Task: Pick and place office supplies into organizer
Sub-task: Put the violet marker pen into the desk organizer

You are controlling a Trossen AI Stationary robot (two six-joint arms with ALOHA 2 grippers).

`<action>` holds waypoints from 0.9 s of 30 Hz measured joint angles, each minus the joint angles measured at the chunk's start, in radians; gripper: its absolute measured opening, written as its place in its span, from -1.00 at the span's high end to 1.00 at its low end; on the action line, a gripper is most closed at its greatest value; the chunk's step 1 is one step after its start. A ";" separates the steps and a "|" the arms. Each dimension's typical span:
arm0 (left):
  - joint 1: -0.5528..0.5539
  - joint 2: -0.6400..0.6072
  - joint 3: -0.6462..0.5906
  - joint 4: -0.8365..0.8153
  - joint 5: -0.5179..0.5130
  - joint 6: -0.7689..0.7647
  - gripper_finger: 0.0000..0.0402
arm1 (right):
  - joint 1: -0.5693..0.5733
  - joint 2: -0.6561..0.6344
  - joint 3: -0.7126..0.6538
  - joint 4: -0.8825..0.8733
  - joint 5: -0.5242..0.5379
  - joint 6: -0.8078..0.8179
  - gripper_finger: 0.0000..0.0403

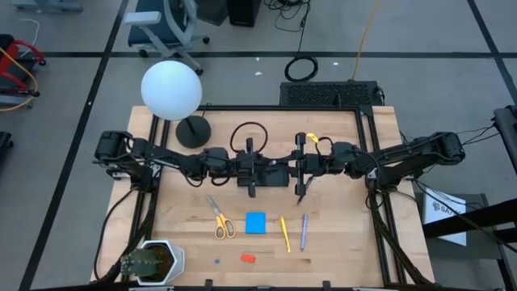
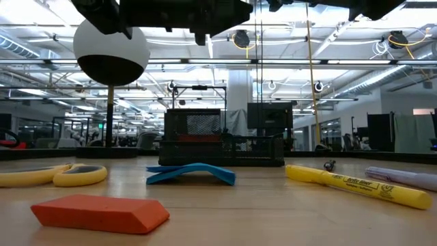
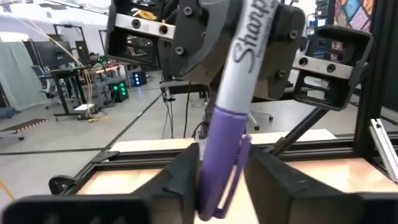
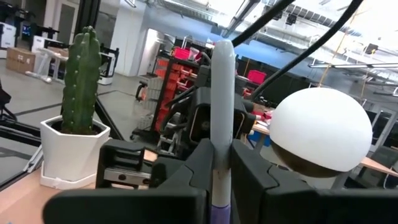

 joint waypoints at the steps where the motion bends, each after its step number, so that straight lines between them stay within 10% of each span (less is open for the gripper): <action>1: 0.000 0.000 0.000 -0.001 -0.003 0.007 0.55 | 0.000 0.000 0.000 -0.001 0.000 0.000 0.85; 5: 0.000 0.000 0.000 -0.004 -0.003 0.021 0.78 | 0.000 0.000 0.000 0.000 0.001 0.007 0.84; 27: -0.012 0.000 -0.001 -0.022 -0.015 -0.005 0.78 | 0.019 -0.023 0.000 -0.050 0.116 -0.103 0.51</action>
